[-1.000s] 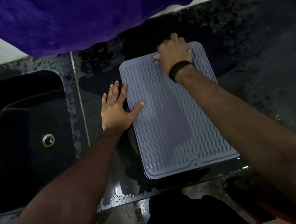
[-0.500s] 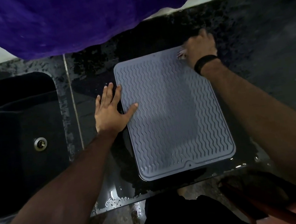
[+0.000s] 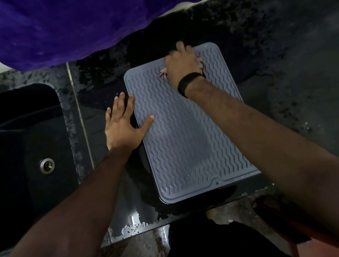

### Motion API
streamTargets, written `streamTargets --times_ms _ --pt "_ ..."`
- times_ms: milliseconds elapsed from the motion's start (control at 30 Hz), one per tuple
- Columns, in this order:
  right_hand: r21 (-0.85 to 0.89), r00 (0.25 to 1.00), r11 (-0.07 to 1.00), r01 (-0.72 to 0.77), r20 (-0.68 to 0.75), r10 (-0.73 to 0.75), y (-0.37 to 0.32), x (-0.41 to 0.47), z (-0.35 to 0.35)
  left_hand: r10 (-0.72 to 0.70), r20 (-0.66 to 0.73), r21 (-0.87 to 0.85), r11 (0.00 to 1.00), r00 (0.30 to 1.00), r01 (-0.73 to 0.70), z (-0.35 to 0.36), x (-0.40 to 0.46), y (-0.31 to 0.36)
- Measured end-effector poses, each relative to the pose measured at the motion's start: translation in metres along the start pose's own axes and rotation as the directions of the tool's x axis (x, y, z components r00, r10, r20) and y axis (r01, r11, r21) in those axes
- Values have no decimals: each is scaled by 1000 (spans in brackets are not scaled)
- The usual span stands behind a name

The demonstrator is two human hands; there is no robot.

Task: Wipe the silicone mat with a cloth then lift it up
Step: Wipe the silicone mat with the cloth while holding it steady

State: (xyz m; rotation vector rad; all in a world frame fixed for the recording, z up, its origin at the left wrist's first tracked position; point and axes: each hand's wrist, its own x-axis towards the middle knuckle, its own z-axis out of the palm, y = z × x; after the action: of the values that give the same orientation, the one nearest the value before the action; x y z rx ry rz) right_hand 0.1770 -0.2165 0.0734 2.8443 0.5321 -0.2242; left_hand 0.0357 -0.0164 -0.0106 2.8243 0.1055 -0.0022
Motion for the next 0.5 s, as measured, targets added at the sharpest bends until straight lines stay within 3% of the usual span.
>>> streamTargets --times_ms 200,400,500 --pt "-50 993 992 -116 -11 116 58 -7 12 0 18 -4 1000 1000 0 -3 -1 1" --pt "-144 999 990 1 43 5 34 -48 12 -7 22 -4 1000 1000 7 -4 -1 3" --pt "-108 999 994 24 37 -20 22 -92 21 -5 17 1 1000 1000 5 -3 -2 2"
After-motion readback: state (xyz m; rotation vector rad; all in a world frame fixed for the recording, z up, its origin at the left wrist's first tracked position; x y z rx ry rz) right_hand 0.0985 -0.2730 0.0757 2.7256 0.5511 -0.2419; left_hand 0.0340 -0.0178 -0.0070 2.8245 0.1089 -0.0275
